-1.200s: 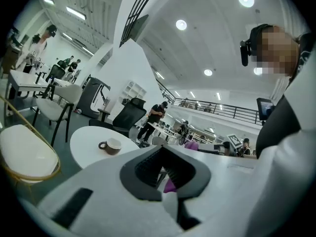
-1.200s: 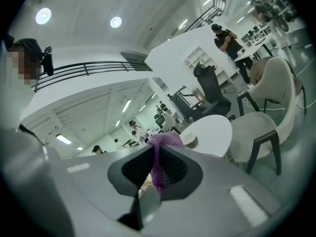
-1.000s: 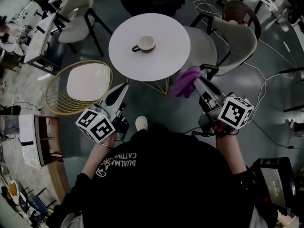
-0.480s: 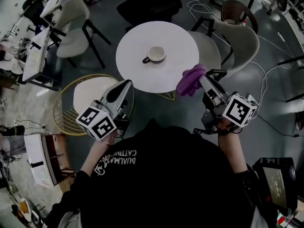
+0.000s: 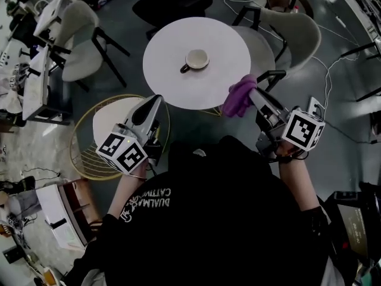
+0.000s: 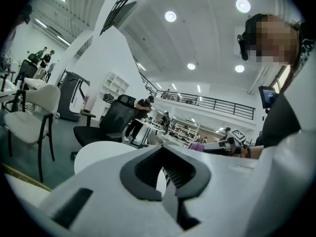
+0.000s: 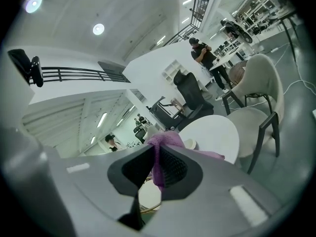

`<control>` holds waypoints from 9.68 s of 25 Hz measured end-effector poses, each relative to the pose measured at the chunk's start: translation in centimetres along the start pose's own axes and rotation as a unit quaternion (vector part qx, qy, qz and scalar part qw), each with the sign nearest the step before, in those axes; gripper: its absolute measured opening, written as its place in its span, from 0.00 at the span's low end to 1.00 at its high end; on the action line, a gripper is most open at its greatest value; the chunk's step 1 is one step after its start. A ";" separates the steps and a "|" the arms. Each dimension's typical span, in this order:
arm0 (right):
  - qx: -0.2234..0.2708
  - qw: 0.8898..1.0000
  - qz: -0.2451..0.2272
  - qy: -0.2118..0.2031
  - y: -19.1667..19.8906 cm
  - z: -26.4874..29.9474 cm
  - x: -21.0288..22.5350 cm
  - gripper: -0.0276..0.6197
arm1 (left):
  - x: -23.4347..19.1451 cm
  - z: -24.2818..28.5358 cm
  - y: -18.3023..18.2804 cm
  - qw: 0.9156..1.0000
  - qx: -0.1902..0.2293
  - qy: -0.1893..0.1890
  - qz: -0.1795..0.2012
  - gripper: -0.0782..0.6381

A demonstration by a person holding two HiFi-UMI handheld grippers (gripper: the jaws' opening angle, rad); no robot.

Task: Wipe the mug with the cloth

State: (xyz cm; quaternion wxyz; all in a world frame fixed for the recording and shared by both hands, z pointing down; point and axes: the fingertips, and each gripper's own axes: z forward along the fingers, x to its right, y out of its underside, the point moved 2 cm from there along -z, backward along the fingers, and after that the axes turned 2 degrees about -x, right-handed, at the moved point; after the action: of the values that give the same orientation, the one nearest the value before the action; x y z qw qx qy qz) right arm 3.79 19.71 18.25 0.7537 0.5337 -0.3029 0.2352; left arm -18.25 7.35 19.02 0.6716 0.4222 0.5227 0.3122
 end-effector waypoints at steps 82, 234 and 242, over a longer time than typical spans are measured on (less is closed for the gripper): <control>-0.264 0.958 0.039 -0.105 8.8 27.1 15.0 0.11 | -18.3 24.6 16.1 0.856 -0.459 0.015 0.236 0.19; -0.571 0.740 -0.350 0.064 3.8 41.9 15.9 0.09 | -18.7 21.9 15.4 0.867 -0.447 0.149 0.164 0.20; -0.587 0.709 -0.389 0.046 4.4 41.5 14.9 0.09 | -18.7 22.1 15.2 0.866 -0.450 0.145 0.162 0.20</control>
State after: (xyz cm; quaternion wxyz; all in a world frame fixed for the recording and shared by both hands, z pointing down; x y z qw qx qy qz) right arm 2.81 -17.75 41.94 0.9528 0.0430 -0.1099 -0.2798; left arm -1.43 -7.27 43.00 0.6450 0.1031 0.3415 0.6759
